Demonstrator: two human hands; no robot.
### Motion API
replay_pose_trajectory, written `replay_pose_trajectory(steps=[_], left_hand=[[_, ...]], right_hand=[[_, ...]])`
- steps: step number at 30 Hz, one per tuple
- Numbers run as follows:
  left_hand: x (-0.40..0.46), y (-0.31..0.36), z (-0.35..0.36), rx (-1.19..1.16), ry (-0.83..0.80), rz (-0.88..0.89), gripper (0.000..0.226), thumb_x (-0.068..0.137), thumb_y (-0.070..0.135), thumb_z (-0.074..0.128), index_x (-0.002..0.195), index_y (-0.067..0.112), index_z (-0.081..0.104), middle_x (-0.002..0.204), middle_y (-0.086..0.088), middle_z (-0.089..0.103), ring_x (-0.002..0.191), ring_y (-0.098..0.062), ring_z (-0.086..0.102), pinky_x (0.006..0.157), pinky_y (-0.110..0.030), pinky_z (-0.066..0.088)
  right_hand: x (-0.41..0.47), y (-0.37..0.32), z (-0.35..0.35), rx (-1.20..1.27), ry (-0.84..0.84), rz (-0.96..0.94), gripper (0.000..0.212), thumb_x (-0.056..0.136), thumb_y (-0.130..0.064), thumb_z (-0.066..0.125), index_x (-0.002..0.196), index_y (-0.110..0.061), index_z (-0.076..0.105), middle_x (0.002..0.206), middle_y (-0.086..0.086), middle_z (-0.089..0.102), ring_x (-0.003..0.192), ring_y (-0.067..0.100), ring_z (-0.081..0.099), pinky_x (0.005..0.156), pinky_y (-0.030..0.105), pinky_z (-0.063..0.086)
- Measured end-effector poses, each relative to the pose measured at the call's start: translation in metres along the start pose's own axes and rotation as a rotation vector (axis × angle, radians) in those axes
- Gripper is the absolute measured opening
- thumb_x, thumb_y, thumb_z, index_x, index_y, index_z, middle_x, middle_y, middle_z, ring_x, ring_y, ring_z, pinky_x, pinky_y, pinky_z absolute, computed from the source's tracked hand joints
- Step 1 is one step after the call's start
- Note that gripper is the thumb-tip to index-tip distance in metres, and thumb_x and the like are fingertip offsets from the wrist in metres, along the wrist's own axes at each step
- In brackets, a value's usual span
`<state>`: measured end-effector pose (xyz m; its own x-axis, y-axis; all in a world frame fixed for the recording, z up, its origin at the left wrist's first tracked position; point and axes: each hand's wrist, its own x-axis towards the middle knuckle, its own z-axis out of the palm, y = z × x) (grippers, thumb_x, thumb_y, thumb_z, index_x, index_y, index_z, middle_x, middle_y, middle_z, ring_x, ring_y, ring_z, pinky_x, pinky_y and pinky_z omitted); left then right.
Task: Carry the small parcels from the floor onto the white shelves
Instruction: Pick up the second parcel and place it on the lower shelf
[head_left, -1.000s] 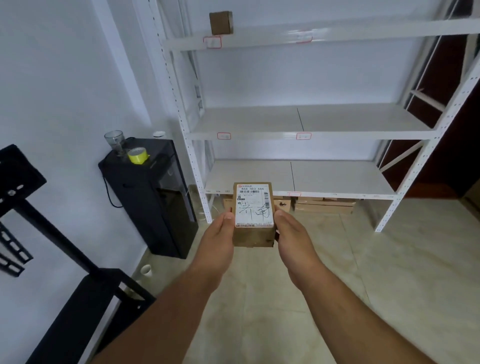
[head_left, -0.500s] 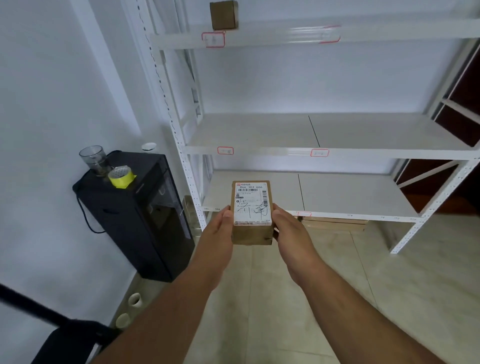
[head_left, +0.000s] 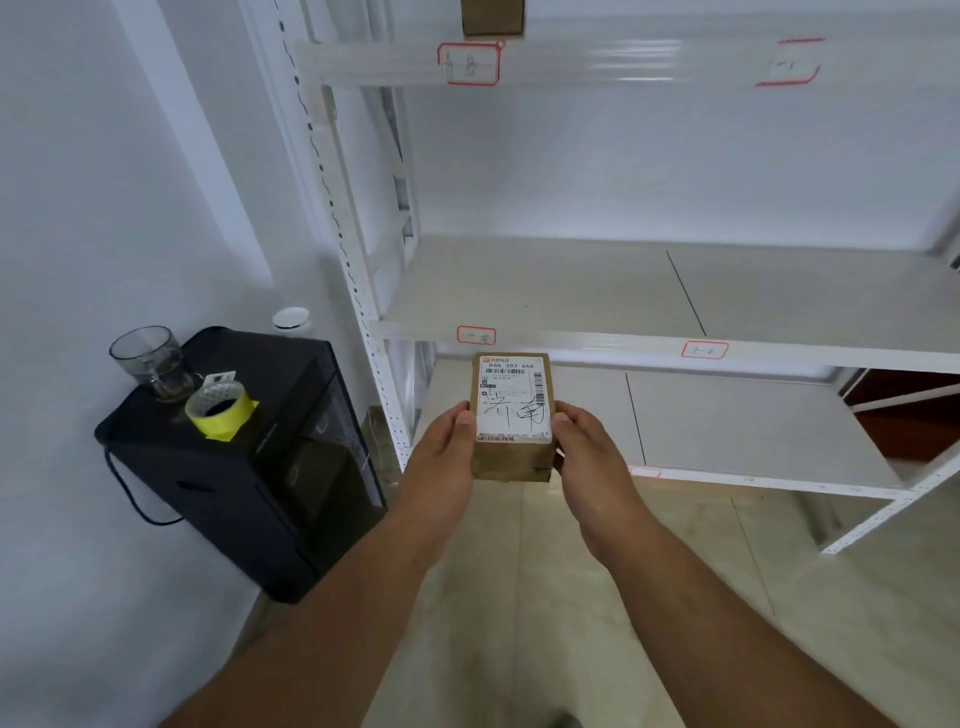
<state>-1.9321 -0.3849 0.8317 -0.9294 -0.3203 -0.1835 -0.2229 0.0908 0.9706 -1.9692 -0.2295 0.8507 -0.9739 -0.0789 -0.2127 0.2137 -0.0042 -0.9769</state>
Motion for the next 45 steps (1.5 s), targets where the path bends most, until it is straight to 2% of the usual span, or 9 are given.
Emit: replay_pose_trajectory(steps=[4,10,13,19,25,30,35,40,45], left_hand=[[0.064,0.004,0.012,0.018,0.035,-0.005,0.064,0.088,0.081,0.037,0.141,0.053,0.059,0.138,0.015,0.070,0.133,-0.016,0.063,0.114,-0.049,0.050],[0.140,0.037,0.035,0.032,0.066,-0.024,0.032,0.112,0.048,0.038,0.110,0.060,0.068,0.119,0.023,0.075,0.118,-0.005,0.067,0.111,-0.041,0.053],[0.171,0.046,0.041,0.031,0.090,-0.058,0.029,0.112,0.048,0.039,0.118,0.054,0.067,0.121,0.020,0.074,0.120,-0.009,0.066,0.115,-0.044,0.050],[0.224,0.052,0.045,0.024,0.103,-0.080,0.041,0.111,0.047,0.039,0.142,0.039,0.065,0.132,0.010,0.074,0.125,-0.013,0.066,0.116,-0.044,0.048],[0.275,0.052,0.031,0.033,0.070,-0.103,0.035,0.106,0.049,0.039,0.121,0.055,0.070,0.126,0.017,0.077,0.127,-0.012,0.066,0.116,-0.045,0.048],[0.326,0.056,0.009,-0.053,0.044,-0.119,0.037,0.111,0.033,0.044,0.137,0.043,0.067,0.133,0.011,0.074,0.130,-0.016,0.064,0.118,-0.046,0.047],[0.377,0.057,-0.011,-0.027,-0.016,-0.074,0.042,0.112,0.028,0.042,0.147,0.037,0.062,0.137,0.010,0.072,0.126,-0.012,0.065,0.117,-0.042,0.048],[0.412,0.052,-0.015,-0.009,-0.090,-0.052,0.044,0.112,0.025,0.040,0.149,0.035,0.061,0.138,0.010,0.071,0.121,-0.007,0.067,0.110,-0.033,0.052],[0.438,0.046,-0.009,0.019,-0.142,-0.056,0.047,0.109,0.028,0.039,0.150,0.038,0.060,0.141,0.010,0.071,0.131,-0.012,0.064,0.117,-0.038,0.048]], right_hand=[[0.065,-0.001,0.000,-0.022,-0.017,0.001,0.039,0.108,-0.026,0.043,0.136,-0.027,0.069,0.134,-0.004,0.076,0.124,0.016,0.070,0.098,0.032,0.058],[0.154,-0.022,-0.004,-0.057,-0.091,-0.006,0.045,0.109,-0.030,0.038,0.138,-0.034,0.072,0.135,-0.007,0.076,0.123,0.012,0.070,0.100,0.031,0.059],[0.189,-0.031,-0.001,-0.089,-0.116,-0.002,0.047,0.108,-0.029,0.037,0.135,-0.035,0.074,0.132,-0.007,0.079,0.122,0.013,0.072,0.104,0.035,0.060],[0.240,-0.039,0.006,-0.082,-0.127,0.011,0.047,0.109,-0.023,0.037,0.133,-0.035,0.076,0.122,-0.015,0.081,0.100,-0.011,0.074,0.087,0.017,0.058],[0.284,-0.044,0.030,-0.079,-0.119,0.055,0.048,0.109,-0.027,0.037,0.139,-0.036,0.073,0.133,-0.009,0.078,0.118,0.004,0.071,0.109,0.037,0.058],[0.320,-0.059,0.061,-0.109,-0.109,0.055,0.047,0.114,-0.026,0.035,0.145,-0.034,0.068,0.133,-0.007,0.074,0.112,-0.001,0.065,0.093,0.024,0.054],[0.362,-0.057,0.091,-0.149,-0.064,0.050,0.047,0.112,-0.025,0.036,0.143,-0.036,0.070,0.139,-0.006,0.075,0.126,0.015,0.068,0.112,0.041,0.055],[0.390,-0.055,0.104,-0.163,-0.037,0.072,0.048,0.105,-0.021,0.038,0.116,-0.046,0.077,0.135,-0.006,0.078,0.124,0.018,0.071,0.108,0.044,0.058],[0.416,-0.050,0.104,-0.185,-0.012,0.092,0.051,0.098,-0.027,0.039,0.126,-0.043,0.078,0.130,-0.007,0.081,0.120,0.022,0.074,0.108,0.053,0.060]])
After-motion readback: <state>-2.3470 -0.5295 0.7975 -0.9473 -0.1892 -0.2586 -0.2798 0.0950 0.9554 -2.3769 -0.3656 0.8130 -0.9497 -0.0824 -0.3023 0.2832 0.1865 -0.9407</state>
